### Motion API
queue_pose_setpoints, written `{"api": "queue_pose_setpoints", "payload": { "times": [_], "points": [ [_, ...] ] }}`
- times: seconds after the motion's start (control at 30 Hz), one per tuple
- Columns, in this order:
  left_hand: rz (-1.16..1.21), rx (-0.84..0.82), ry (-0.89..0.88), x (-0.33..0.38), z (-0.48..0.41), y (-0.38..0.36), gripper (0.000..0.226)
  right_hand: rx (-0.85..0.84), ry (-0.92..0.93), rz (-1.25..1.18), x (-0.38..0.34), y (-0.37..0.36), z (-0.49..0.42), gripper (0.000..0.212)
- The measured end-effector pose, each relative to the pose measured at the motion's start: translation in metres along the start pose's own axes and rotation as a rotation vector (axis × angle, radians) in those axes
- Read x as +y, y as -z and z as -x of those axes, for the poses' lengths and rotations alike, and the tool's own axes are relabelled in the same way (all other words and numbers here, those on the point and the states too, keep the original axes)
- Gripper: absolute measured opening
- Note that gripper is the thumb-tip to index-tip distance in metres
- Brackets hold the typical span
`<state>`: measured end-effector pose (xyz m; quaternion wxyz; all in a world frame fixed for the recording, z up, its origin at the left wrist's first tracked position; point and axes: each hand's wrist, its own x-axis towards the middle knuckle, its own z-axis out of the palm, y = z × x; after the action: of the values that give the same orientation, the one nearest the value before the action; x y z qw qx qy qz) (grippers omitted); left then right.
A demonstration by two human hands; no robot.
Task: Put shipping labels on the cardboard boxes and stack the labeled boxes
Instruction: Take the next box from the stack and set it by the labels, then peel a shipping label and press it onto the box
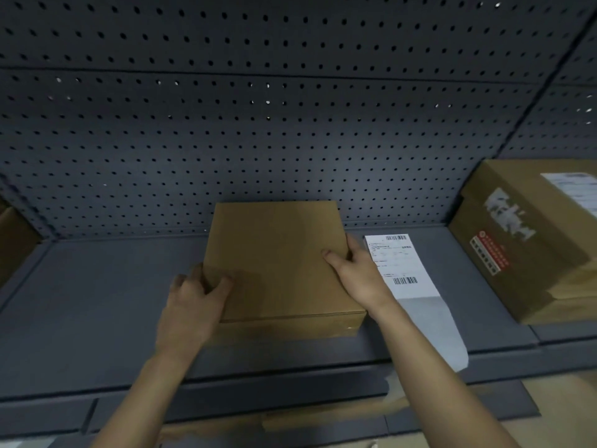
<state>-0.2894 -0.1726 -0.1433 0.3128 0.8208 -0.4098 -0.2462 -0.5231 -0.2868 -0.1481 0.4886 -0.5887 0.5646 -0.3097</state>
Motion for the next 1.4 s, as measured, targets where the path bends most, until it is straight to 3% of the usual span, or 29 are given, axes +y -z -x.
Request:
{"api": "queue_pose_setpoints", "payload": {
  "times": [0.13, 0.2, 0.33, 0.43, 0.67, 0.93, 1.03, 1.27, 1.4],
  "points": [
    [0.039, -0.023, -0.021, -0.004, -0.005, 0.002, 0.043, 0.008, -0.040, 0.012, -0.002, 0.001, 0.002, 0.050],
    [0.039, -0.033, -0.046, -0.006, -0.007, 0.001, 0.054, 0.091, -0.072, 0.040, -0.003, 0.007, 0.004, 0.062],
    [0.022, 0.053, -0.105, 0.002, -0.004, 0.005, 0.050, 0.279, -0.019, 0.139, 0.004, 0.031, 0.014, 0.044],
    [-0.057, 0.169, -0.277, 0.011, 0.000, 0.005, 0.046, 0.320, -0.011, 0.249, 0.015, 0.055, 0.021, 0.036],
    [-0.058, 0.201, -0.520, 0.079, 0.041, -0.044, 0.039, 0.256, -0.004, 0.350, 0.043, 0.115, 0.037, 0.037],
    [0.031, 0.031, -0.742, 0.147, 0.112, -0.139, 0.021, 0.144, 0.030, 0.502, 0.081, 0.168, 0.051, 0.039],
    [0.027, -0.026, -0.717, 0.150, 0.128, -0.172, 0.020, 0.101, 0.010, 0.517, 0.089, 0.171, 0.050, 0.029],
    [0.017, -0.098, -0.522, 0.140, 0.138, -0.206, 0.008, 0.113, -0.033, 0.476, 0.098, 0.161, 0.040, 0.042],
    [0.102, -0.129, -0.374, 0.135, 0.132, -0.206, 0.013, 0.117, -0.039, 0.175, 0.094, 0.168, 0.044, 0.047]
  ]
}}
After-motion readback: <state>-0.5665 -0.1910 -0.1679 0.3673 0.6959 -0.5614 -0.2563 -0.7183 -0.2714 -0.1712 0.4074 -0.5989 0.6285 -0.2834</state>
